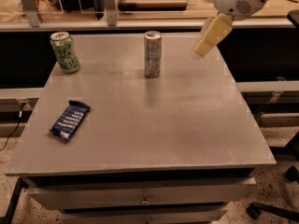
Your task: Move redbull can near rxbar blueberry
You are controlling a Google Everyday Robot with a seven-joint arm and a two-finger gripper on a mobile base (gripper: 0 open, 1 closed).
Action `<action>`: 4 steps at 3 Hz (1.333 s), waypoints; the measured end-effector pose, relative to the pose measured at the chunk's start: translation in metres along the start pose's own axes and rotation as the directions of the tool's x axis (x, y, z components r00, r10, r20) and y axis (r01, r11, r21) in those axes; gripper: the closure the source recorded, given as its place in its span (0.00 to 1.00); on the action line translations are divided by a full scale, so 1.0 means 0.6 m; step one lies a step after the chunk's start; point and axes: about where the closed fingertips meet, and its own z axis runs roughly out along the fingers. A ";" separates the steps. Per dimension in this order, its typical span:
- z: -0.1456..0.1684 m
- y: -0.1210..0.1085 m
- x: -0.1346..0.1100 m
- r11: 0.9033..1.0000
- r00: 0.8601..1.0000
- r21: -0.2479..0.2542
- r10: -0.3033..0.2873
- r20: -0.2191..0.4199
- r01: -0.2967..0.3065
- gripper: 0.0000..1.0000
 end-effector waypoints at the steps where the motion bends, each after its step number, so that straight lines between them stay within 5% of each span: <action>1: 0.048 -0.021 -0.011 0.996 0.996 -0.023 0.084 0.009 -0.083 0.00; 2: 0.106 -0.018 -0.024 0.945 0.949 -0.092 0.314 -0.003 -0.313 0.00; 4: 0.119 -0.017 -0.042 0.948 0.953 -0.128 0.300 0.044 -0.293 0.00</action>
Offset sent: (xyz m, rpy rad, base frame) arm 0.0456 0.0635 -0.0492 0.2161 0.3822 -0.2649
